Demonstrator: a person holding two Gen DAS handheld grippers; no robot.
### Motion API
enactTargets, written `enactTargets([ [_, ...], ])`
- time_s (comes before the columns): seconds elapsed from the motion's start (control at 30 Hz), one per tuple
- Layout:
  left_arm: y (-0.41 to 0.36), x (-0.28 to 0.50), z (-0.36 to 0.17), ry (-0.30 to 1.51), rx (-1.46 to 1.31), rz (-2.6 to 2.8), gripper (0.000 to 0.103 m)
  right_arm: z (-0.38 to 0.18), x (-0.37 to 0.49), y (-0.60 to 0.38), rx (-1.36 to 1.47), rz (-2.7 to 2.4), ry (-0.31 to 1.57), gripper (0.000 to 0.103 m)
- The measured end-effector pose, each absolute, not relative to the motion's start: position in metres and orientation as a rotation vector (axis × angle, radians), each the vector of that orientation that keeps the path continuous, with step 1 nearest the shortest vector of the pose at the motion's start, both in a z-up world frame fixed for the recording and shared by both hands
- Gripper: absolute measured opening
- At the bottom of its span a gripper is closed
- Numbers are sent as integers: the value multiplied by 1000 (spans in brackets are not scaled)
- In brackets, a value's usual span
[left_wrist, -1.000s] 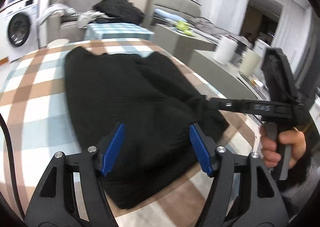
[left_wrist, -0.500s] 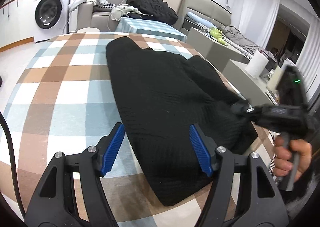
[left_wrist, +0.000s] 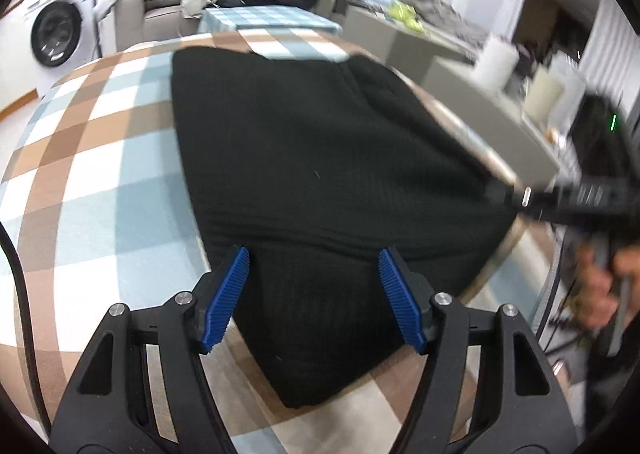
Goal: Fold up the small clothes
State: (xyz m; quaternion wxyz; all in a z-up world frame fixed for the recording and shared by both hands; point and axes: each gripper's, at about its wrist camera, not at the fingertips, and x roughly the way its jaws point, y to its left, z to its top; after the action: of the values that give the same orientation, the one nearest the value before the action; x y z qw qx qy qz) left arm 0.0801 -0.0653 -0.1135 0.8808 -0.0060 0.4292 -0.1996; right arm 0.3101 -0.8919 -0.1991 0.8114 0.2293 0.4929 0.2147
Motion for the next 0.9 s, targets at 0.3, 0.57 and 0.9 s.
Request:
enactTargets([
  [0.3, -73, 69, -123, 919, 25, -449, 65, -198, 329, -889, 474, 482, 995, 7],
  [0.57, -70, 68, -121, 920, 18, -458, 65, -208, 326, -912, 496, 393, 1059, 11],
  [0.9, -56, 72, -109, 883, -66, -460, 65, -167, 296, -911, 381, 475, 945, 16],
])
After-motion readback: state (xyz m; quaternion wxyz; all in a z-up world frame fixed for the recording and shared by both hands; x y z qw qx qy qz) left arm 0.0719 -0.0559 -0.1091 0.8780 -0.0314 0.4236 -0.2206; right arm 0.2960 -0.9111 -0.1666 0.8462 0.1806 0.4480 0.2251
